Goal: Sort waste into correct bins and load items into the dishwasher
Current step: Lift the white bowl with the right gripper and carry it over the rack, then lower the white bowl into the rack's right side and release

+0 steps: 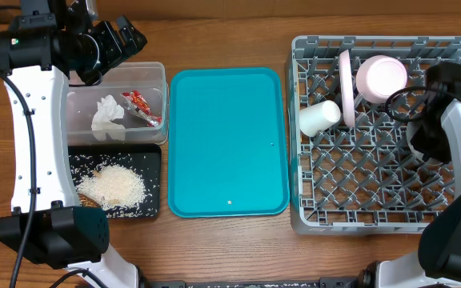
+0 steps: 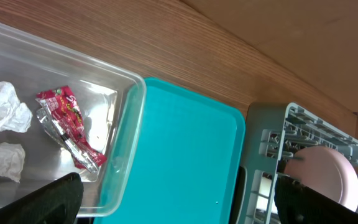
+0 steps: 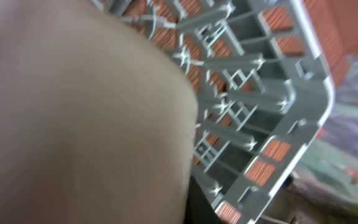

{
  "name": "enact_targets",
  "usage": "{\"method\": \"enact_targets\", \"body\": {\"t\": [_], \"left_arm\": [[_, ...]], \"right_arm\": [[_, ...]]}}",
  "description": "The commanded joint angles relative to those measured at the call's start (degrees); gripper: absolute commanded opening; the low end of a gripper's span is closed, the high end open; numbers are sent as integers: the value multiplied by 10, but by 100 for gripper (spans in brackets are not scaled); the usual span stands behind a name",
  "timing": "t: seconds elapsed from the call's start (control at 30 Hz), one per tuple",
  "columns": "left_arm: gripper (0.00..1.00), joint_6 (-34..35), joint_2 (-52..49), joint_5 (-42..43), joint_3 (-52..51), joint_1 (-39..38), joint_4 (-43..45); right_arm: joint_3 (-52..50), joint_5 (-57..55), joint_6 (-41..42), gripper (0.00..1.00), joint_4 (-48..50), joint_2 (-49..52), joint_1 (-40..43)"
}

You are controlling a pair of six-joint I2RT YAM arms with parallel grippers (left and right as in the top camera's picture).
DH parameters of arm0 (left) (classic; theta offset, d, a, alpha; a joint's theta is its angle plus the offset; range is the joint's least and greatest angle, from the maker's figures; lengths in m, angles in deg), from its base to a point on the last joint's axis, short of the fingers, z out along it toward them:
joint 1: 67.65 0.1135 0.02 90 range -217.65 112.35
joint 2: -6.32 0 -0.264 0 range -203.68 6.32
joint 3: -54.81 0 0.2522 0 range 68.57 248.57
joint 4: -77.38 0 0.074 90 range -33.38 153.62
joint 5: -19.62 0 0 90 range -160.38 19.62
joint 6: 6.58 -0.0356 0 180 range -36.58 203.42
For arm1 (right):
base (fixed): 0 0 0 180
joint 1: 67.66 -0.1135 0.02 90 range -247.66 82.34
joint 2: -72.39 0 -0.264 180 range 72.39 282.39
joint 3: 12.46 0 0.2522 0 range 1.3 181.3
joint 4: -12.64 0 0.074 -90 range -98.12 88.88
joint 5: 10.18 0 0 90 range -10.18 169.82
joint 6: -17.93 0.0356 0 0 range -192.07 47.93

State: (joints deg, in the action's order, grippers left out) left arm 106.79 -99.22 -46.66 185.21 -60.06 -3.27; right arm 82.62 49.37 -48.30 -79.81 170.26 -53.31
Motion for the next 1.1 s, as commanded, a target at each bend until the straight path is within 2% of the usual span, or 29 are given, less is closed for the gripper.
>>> {"method": "enact_targets", "body": {"t": [0.0,0.03,0.07,0.13,0.2,0.43,0.83,1.0,1.07], "left_arm": [[100,-17,4,-3,7,-1,0],[100,-17,4,-3,7,-1,0],[100,-17,4,-3,7,-1,0],[100,-17,4,-3,7,-1,0],[100,-17,4,-3,7,-1,0],[100,-17,4,-3,7,-1,0],[100,-17,4,-3,7,-1,0],[100,-17,4,-4,7,-1,0],[100,-17,4,-3,7,-1,0]], "right_arm": [[-3,150,-10,18,-1,6,-12],[-3,152,-10,26,-3,6,-12],[-2,156,-10,40,-12,6,-12],[-2,166,-10,50,-19,6,-12],[0,181,-11,54,-26,6,-12],[30,202,-19,59,-54,-2,-12],[40,252,-56,64,-69,-100,-12],[40,254,-58,64,-39,-130,-11],[40,254,-61,69,-14,-136,-11]]}}
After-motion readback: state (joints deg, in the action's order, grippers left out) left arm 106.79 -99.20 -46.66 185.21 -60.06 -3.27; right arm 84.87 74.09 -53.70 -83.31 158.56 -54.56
